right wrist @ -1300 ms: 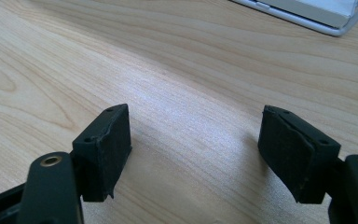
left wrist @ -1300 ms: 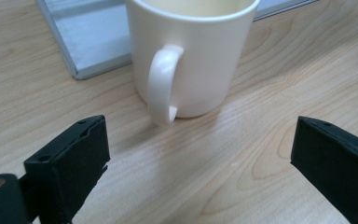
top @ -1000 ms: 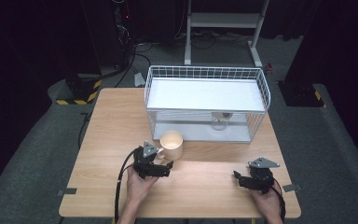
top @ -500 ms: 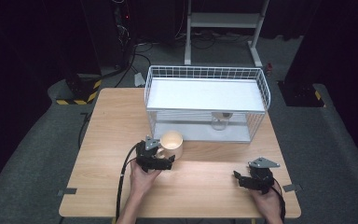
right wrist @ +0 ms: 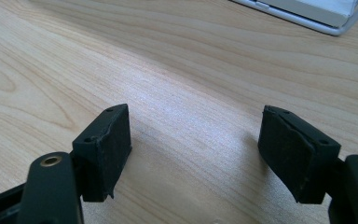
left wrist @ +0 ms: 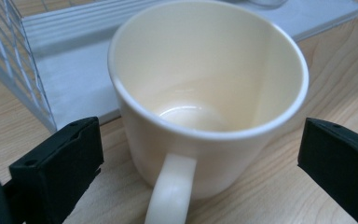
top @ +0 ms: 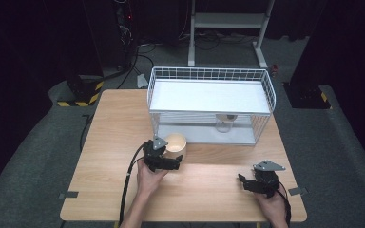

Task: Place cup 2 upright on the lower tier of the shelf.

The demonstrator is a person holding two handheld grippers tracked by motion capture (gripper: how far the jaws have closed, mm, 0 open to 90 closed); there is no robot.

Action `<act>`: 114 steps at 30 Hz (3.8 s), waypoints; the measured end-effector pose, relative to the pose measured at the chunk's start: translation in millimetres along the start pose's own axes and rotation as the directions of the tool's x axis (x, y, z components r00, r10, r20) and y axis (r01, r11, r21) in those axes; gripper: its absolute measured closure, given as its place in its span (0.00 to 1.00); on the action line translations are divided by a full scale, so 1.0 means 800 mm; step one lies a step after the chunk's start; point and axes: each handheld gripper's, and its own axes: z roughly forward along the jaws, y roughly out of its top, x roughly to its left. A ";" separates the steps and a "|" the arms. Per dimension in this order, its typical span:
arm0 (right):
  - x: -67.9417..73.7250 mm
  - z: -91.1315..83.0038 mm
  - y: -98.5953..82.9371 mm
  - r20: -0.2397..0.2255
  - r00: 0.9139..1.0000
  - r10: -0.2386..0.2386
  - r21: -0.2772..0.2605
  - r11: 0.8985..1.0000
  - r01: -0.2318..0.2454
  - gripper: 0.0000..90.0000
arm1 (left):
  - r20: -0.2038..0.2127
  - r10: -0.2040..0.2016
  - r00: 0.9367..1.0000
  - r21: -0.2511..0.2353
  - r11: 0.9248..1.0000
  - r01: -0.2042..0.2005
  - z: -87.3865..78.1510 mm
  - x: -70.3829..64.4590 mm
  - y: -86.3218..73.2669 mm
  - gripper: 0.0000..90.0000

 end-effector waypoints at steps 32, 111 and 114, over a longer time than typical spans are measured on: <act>0.000 0.000 0.000 0.000 1.000 0.001 0.000 1.000 -0.001 0.28 | -0.051 0.060 0.997 0.008 0.998 -0.060 0.027 -0.007 0.009 0.10; 0.000 0.000 0.000 -0.001 1.000 0.000 -0.001 1.000 0.000 0.28 | -0.122 0.033 0.992 -0.014 0.999 -0.035 0.067 -0.019 0.075 0.10; 0.000 0.000 0.000 0.000 1.000 0.001 -0.001 1.000 -0.001 0.28 | -0.121 0.045 0.992 -0.003 0.999 -0.046 0.071 -0.019 0.073 0.10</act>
